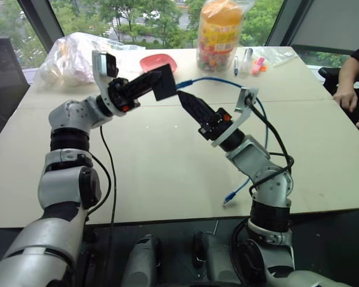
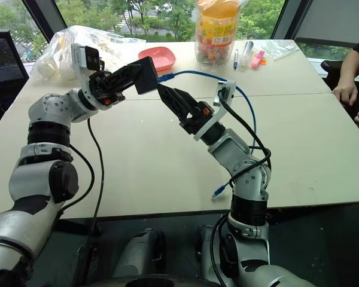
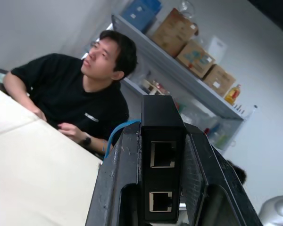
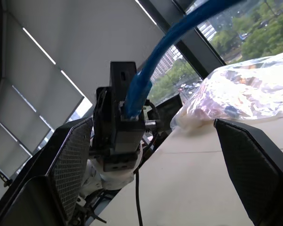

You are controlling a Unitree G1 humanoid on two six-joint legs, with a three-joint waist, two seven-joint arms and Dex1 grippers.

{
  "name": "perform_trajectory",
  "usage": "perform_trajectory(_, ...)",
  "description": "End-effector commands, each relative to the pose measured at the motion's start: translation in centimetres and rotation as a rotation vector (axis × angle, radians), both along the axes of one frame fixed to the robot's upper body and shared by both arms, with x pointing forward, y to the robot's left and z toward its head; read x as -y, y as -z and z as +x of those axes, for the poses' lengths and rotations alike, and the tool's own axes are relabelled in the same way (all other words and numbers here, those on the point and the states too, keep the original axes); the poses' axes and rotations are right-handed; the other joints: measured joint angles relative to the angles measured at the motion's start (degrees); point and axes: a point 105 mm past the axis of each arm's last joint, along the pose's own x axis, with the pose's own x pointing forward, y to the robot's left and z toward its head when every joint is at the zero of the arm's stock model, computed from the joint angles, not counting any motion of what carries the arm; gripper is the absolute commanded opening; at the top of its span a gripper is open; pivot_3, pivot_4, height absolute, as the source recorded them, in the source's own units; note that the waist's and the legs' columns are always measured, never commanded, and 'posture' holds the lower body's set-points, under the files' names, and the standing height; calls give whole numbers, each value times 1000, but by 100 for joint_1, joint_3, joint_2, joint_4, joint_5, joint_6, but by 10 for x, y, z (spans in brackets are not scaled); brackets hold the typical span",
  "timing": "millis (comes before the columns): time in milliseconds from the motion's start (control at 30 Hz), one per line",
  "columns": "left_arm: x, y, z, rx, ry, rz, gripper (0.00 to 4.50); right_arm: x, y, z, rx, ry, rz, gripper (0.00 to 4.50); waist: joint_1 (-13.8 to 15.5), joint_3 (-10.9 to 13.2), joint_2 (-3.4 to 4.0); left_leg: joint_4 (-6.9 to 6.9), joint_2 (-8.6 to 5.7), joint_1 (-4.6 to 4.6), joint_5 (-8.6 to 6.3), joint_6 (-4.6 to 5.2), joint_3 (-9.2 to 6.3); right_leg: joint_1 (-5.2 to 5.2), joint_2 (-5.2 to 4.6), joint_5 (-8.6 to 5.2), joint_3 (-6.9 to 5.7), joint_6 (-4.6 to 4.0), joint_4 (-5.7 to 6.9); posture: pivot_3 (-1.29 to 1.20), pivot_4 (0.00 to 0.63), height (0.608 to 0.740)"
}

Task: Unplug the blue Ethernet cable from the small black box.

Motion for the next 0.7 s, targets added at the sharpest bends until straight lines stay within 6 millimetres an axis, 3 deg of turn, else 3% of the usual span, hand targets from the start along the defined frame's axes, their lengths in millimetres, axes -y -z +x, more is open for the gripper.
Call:
perform_trajectory(33,0,-15,-7,55,10,-17,481,4,-17,-4,51,-2,62,4264,1,0,0,-1,-2,0,0,0,0,-1,2,0,0,0,0,0,150,740)
perform_trajectory(600,5,-11,-7,43,-2,-21,481,-5,-14,-4,58,-27,27,4264,1,0,0,-2,-2,0,0,0,-2,0,2,-3,0,3,-4,0,150,740)
perform_trajectory(700,5,-11,-7,44,-2,-20,481,-5,-14,-3,59,-24,29,3490,4,0,0,-2,-2,0,0,0,-2,0,2,-6,0,-1,-4,0,150,740)
